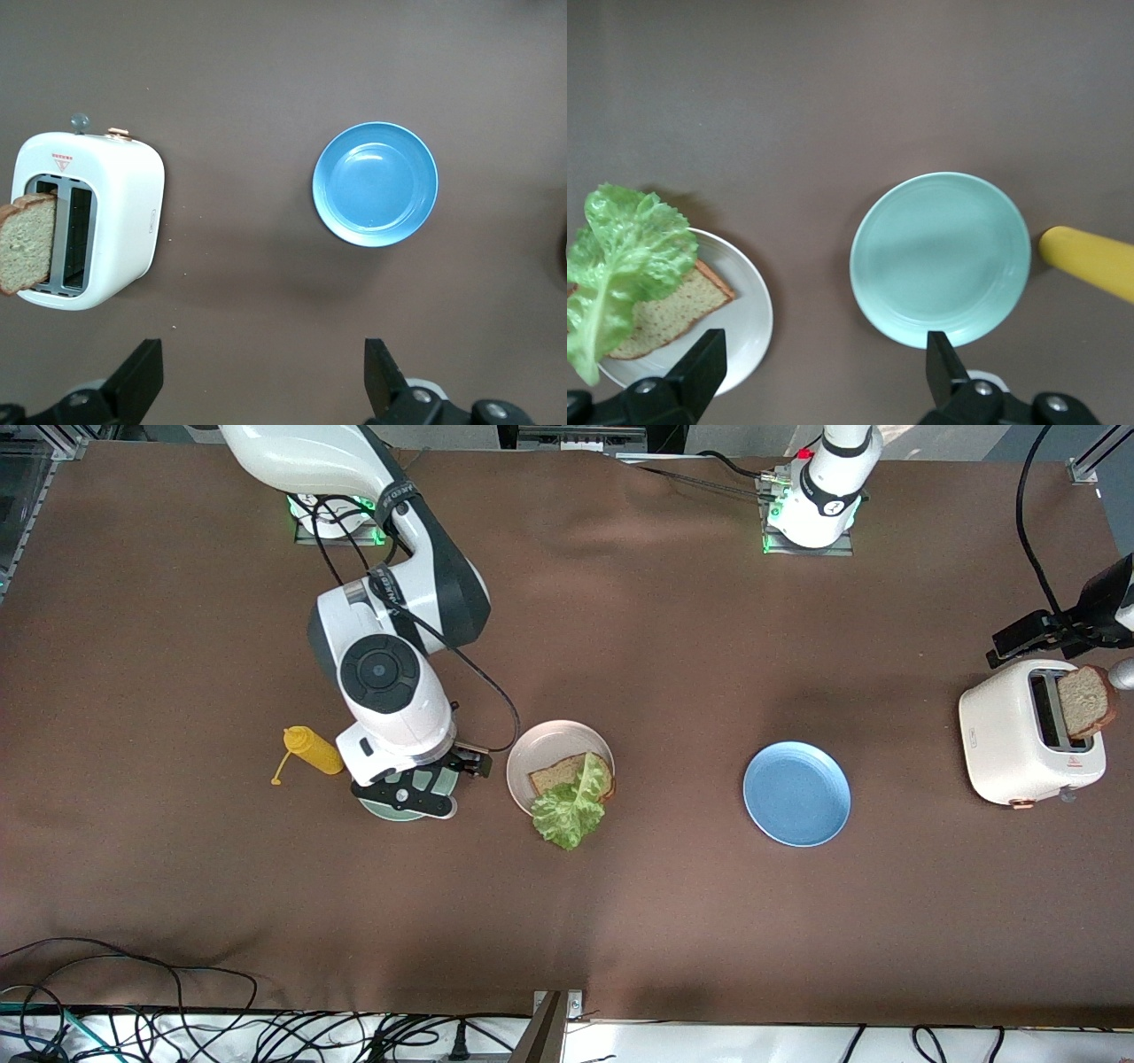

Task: Make sandwich on beige plate with both arms
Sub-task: 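Move the right gripper back toward the yellow mustard bottle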

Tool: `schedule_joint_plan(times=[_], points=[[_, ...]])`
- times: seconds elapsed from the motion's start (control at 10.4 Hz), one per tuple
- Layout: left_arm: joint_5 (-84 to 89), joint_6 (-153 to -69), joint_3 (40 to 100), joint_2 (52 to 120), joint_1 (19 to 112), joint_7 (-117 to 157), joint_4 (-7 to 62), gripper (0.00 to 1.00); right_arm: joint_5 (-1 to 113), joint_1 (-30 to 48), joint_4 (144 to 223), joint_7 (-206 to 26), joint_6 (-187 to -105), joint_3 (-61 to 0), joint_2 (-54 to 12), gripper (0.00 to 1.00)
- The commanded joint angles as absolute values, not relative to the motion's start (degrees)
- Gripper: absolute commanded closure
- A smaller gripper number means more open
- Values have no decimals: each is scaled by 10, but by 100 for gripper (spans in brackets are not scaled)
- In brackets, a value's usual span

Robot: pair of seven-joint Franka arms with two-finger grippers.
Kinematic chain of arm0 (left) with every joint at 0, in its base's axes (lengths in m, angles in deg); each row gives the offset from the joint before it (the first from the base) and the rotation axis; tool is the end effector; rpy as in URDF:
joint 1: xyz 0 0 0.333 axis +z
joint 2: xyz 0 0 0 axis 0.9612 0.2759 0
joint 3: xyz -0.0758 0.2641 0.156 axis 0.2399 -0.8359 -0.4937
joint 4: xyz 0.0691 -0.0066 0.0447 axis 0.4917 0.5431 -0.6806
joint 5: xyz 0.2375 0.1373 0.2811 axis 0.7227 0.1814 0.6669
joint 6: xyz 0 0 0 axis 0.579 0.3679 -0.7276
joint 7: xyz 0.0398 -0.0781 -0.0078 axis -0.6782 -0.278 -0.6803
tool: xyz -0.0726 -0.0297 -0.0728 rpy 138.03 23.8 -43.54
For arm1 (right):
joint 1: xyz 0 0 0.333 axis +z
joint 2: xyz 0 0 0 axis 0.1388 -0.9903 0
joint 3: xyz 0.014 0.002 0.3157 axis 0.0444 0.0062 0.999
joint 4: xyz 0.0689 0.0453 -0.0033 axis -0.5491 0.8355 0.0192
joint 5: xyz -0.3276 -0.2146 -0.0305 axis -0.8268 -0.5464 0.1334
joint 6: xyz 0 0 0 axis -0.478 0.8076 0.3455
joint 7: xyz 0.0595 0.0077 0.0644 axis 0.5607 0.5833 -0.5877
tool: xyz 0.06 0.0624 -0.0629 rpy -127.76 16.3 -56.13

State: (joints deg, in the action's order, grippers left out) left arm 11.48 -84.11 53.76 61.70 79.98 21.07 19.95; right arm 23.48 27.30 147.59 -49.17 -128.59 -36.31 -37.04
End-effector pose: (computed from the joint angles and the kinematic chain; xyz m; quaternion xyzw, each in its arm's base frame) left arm 0.5587 0.0366 0.5955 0.9965 0.0797 -0.0268 0.0007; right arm 0.6499 0.3469 0.4128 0.9953 -0.0873 -0.0169 0.0392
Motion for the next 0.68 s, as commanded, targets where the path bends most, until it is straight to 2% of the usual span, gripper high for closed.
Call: schedule_joint_plan(times=[0.0, 0.19, 0.39, 0.58], points=[[128, -835, 540, 622, 804, 216, 188, 0, 228, 260, 1468, -582, -1215, -359, -355, 0], [127, -835, 540, 623, 802, 216, 188, 0, 261, 239, 1469, -654, -1183, -357, -332, 0], [126, -835, 540, 623, 802, 215, 188, 0, 244, 237, 1473, -675, -1167, -362, -297, 0], [127, -835, 540, 623, 800, 215, 187, 0, 233, 237, 1475, -836, -1096, -396, -279, 0]])
